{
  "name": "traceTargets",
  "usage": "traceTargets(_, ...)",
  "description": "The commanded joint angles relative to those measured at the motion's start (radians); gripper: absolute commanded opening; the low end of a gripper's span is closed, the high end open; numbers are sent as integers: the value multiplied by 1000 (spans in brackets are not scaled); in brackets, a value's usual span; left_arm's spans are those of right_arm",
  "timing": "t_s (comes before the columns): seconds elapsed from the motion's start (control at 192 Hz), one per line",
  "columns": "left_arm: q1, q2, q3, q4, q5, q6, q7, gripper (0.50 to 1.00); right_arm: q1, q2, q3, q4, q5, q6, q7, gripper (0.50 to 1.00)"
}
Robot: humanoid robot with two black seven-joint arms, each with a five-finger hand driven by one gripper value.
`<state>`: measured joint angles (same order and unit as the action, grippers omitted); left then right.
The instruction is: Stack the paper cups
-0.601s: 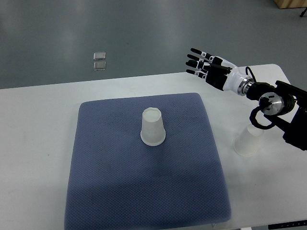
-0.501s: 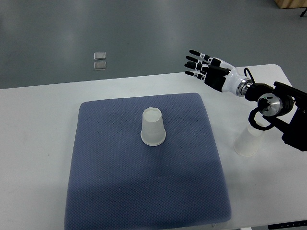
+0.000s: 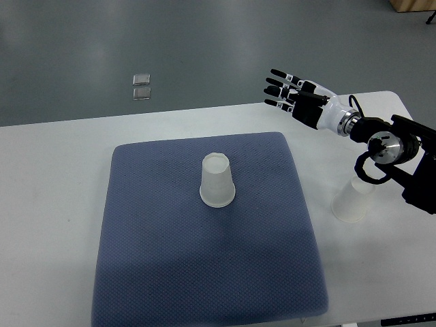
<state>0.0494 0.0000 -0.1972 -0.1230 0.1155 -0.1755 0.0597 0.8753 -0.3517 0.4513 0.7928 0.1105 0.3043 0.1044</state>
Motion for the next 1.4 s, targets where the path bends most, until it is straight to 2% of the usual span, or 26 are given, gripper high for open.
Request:
traceTargets(0.0,0,0,1,-1,1,-1,0,1000,-1,-4,1,-4,5,-1,0,924)
traceTargets(0.151,0,0,-1,-1,0,-1,0,1000,-2,-13,0,-6,-11,-1,1,924)
traceTargets(0.433,0,0,-1,0,0,1,0,1000,7,-110,-6,-4,-103,10,0,924)
traceTargets(0.574,0,0,1,-1,1,-1,0,1000,8,-161,-17,5,-245,26,1,921)
traceTargets(0.762,0,0,-1,-1,0,-1,0,1000,13,-217,-10,8,-460,110,1,924)
traceTargets(1.003,0,0,-1,-1,0,1,0,1000,34,-279,-10,91,-761,153,4,924)
traceTargets(1.144,0,0,-1,-1,0,1,0,1000,34,-323,-10,141,-993,170,57,921)
traceTargets(1.394,0,0,-1,0,0,-1,0,1000,33,-443,-20,270,-1241,271,149,924)
